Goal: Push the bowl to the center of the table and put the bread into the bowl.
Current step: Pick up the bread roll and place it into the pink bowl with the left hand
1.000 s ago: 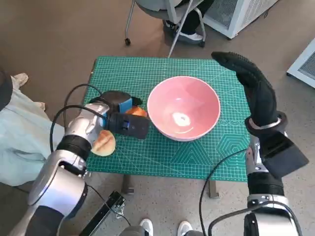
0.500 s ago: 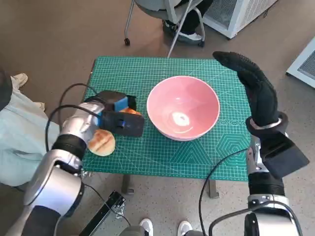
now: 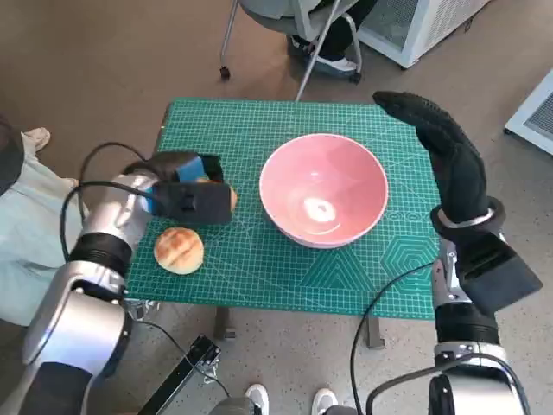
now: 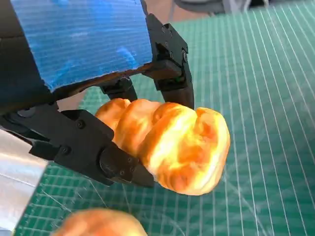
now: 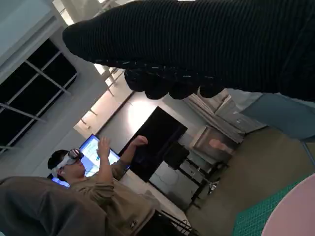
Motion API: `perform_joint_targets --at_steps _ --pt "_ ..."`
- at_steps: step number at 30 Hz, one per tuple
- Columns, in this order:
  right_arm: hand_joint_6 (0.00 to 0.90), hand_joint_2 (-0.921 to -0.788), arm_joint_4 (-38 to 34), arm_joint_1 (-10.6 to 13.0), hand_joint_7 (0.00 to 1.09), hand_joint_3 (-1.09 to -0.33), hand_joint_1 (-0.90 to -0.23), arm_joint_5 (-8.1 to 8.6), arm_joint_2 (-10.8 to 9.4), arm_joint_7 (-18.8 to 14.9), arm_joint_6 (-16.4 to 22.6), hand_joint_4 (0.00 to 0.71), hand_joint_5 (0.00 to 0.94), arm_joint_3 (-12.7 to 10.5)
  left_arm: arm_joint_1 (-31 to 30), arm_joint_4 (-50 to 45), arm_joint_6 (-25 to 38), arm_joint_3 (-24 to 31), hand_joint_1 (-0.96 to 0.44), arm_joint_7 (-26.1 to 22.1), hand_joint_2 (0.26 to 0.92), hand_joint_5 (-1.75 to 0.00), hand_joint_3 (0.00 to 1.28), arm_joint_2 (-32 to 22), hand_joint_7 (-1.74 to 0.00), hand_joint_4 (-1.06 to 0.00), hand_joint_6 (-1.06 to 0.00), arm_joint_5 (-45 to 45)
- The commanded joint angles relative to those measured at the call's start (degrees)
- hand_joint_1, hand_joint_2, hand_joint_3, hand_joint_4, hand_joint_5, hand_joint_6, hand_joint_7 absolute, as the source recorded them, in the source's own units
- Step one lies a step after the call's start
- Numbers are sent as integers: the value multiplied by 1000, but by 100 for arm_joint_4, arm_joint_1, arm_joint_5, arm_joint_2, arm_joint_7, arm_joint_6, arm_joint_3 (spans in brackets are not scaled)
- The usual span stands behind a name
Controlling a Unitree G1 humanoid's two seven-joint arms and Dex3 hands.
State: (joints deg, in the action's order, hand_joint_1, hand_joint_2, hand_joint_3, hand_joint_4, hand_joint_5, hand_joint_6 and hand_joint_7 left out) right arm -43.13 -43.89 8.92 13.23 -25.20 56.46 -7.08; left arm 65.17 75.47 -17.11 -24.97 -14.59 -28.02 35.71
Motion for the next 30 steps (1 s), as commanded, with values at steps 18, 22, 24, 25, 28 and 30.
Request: perform_joint_targets --at_steps 18,22,24,25,28,30 --pt "-1 -921 -131 -3 667 -803 -735 289 -9 -254 -85 263 2 46 80 -1753 -1670 593 1 1216 920 -1235 94 -19 -1153 -641 -619 -466" --pt "-1 -921 -104 11 667 -804 -734 312 -2 -291 -89 263 2 45 -11 -1992 -2049 459 1 1139 920 -1235 83 115 -1129 -629 -654 -412" --pt "-1 -921 -96 21 666 -804 -733 330 7 -314 -88 263 2 44 -25 -1981 -2168 396 1 1102 920 -1231 81 200 -1127 -618 -670 -399" --pt "-1 -921 -92 25 666 -804 -733 339 11 -326 -88 263 2 42 -27 -1960 -2219 365 1 1092 921 -1231 80 243 -1127 -616 -672 -387" --pt "-1 -921 -93 33 666 -804 -734 346 26 -352 -81 264 2 31 -29 -1818 -2357 250 1 1109 921 -1236 82 408 -1126 -608 -675 -315" --pt "-1 -921 -95 41 666 -803 -734 340 43 -361 -74 264 3 22 -38 -1701 -2409 158 1 1132 921 -1261 96 533 -1134 -590 -662 -266"
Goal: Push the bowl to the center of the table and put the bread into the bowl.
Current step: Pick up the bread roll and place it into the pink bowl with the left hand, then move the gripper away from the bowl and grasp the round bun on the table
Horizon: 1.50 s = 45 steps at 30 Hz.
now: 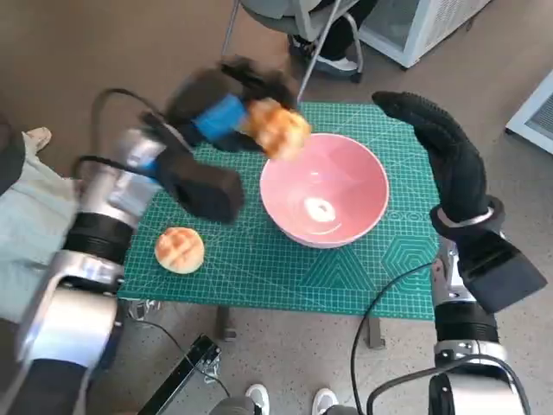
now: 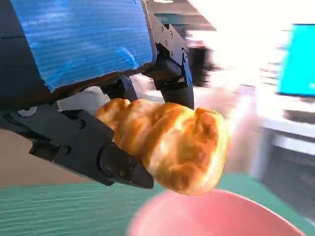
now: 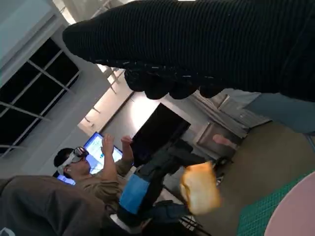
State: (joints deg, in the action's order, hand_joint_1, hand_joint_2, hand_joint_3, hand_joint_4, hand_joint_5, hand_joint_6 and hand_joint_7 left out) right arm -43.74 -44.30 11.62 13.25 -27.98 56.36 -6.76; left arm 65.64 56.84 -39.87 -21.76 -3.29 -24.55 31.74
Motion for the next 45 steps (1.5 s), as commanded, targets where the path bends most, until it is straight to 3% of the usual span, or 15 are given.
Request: perform_joint_targets --at_steps 1,16,20,21,22,23,25,27,34,40,45 --pt "-1 -921 -34 85 666 -803 -734 66 50 -86 -60 264 3 -15 -88 220 -156 -205 0 17 921 -1281 110 242 -1150 -570 -649 155" --pt "-1 -921 -26 130 646 -803 -731 -41 109 -10 -5 256 0 -26 -127 741 -34 -940 -1 477 921 -1354 172 899 -1223 -489 -592 912" --pt "-1 -921 32 168 644 -804 -731 -75 120 22 -3 255 0 -27 -125 883 99 -950 -1 351 921 -1419 273 994 -1373 -345 -516 885" --pt "-1 -921 44 174 643 -804 -731 -81 122 28 -5 255 0 -28 -126 901 144 -953 -68 312 921 -1305 305 1011 -1431 -276 -471 877" --pt "-1 -921 50 182 643 -804 -731 -83 128 32 -8 255 0 -31 -128 919 241 -953 -165 223 921 -1034 334 1033 -1488 -253 -419 863" --pt "-1 -921 57 188 643 -804 -731 -85 132 36 -12 254 0 -33 -130 928 309 -952 -151 160 908 -879 314 1046 -1364 -224 -351 851" --pt "-1 -921 56 195 641 -803 -731 -87 141 45 -16 255 0 -38 -139 923 459 -920 -133 -24 906 -419 198 1066 -896 -165 -241 789" --pt "-1 -921 55 202 640 -801 -732 -90 145 55 -18 256 1 -39 -161 885 555 -861 -155 -198 912 -188 117 1061 -658 -127 -172 703" --pt "-1 -921 43 219 639 -799 -732 -147 131 141 7 258 2 -35 -211 680 516 -702 -298 -679 912 -20 47 890 -413 -41 -35 452" --pt "-1 -921 51 225 642 -801 -731 -231 98 254 19 258 2 -9 -274 367 592 -447 -384 -1428 907 -1 24 718 -155 -4 -3 16" --pt "-1 -921 45 217 643 -801 -733 -223 70 272 -3 258 2 16 -412 -51 622 -100 -409 -1982 905 1 17 517 -110 0 -14 -496"
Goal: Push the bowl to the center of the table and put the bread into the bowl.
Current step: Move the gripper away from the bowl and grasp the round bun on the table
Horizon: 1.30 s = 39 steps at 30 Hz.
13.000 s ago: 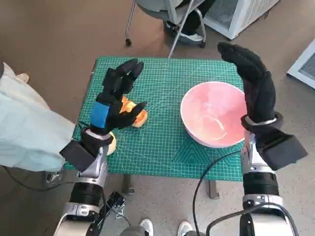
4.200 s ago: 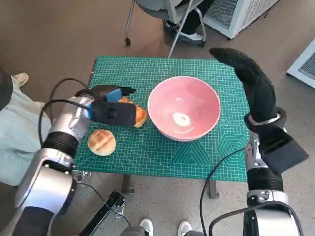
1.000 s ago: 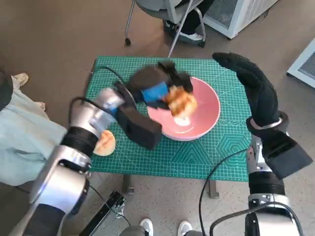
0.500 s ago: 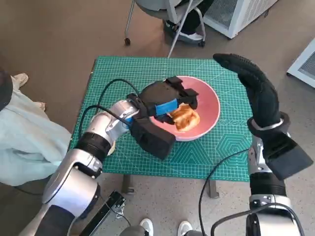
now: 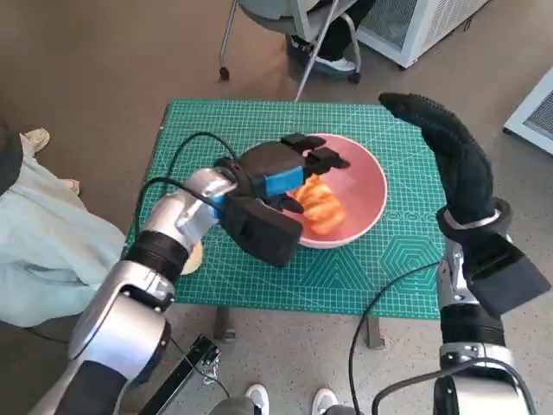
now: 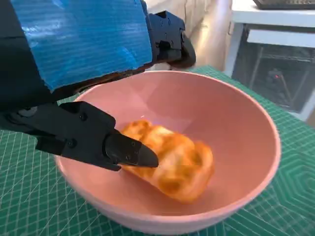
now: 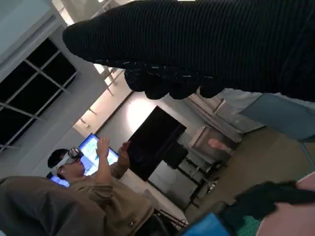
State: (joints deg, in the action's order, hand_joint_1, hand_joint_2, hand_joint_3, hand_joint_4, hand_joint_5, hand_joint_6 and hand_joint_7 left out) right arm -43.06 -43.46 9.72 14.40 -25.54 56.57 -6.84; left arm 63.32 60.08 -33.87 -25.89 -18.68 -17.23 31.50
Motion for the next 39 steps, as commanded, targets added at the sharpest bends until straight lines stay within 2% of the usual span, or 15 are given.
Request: perform_joint_targets --at_steps 1,5,9,15,18,26,32,39 --pt "-1 -921 -20 131 643 -801 -733 -20 -52 22 -31 258 2 30 -229 -495 16 409 -410 -558 906 -3 16 -271 -126 -6 -48 -611" --pt "-1 -921 -9 135 643 -802 -733 4 -73 5 -22 257 1 47 -474 -1008 122 765 -389 -966 905 -25 12 -469 -171 -56 -133 -1125" --pt "-1 -921 25 145 644 -802 -733 9 -93 1 2 257 1 61 -942 -1948 329 1215 -294 -1322 897 -31 4 -834 -188 -196 -271 -1720" --pt "-1 -921 37 140 645 -800 -726 86 -113 -47 -15 253 0 57 -1708 -3514 929 1679 -185 -1682 866 -14 0 -1493 -144 -285 -371 -2069" --pt "-1 -921 15 127 646 -800 -722 131 -117 -81 -27 253 0 48 -2057 -4043 1176 1866 -154 -1872 850 -11 0 -1860 -135 -293 -383 -2134" --pt "-1 -921 2 111 646 -798 -717 212 -129 -146 -38 255 1 56 -2875 -4814 1591 2232 -144 -2213 817 0 0 -2728 -93 -234 -357 -2044" --pt "-1 -921 -55 69 646 -799 -717 189 -157 -147 -36 261 4 61 -3389 -5179 1754 2382 -146 -2282 803 0 0 -3131 -69 -214 -343 -1971" --pt "-1 -921 -73 49 648 -802 -716 187 -181 -166 -67 263 5 74 -3784 -5253 1753 2442 -135 -2315 790 0 0 -3323 -51 -212 -344 -2025"
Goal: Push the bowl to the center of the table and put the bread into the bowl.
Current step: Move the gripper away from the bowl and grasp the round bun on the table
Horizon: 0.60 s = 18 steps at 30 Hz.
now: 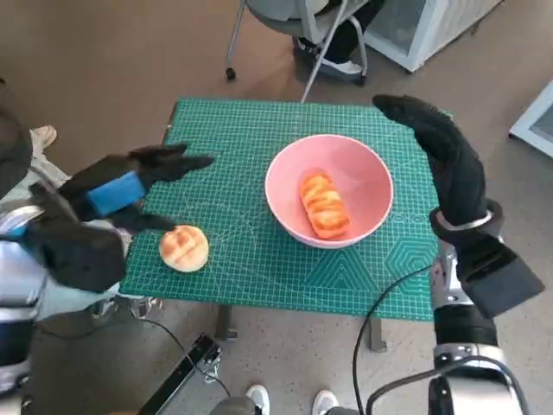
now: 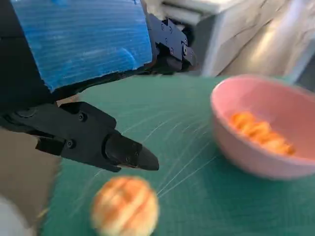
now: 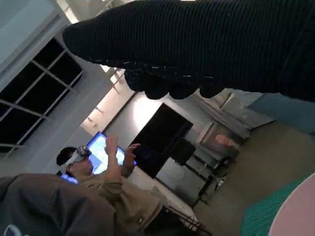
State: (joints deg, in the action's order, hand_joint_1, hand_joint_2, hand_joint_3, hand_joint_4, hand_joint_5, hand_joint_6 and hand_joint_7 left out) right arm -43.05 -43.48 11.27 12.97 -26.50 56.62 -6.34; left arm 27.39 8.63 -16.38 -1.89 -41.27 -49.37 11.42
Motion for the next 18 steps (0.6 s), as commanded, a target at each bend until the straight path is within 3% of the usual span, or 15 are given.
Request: perform_joint_targets --at_steps 1,18 --pt "-1 -921 -70 49 649 -803 -715 38 -42 -76 -81 263 5 28 -230 -97 17 42 -133 -64 789 0 0 -112 -48 -212 -345 -29" --pt "-1 -921 -49 2 671 -799 -700 236 -97 -310 -218 267 5 29 -271 516 126 -504 -113 189 783 0 0 182 -16 -208 -344 572"
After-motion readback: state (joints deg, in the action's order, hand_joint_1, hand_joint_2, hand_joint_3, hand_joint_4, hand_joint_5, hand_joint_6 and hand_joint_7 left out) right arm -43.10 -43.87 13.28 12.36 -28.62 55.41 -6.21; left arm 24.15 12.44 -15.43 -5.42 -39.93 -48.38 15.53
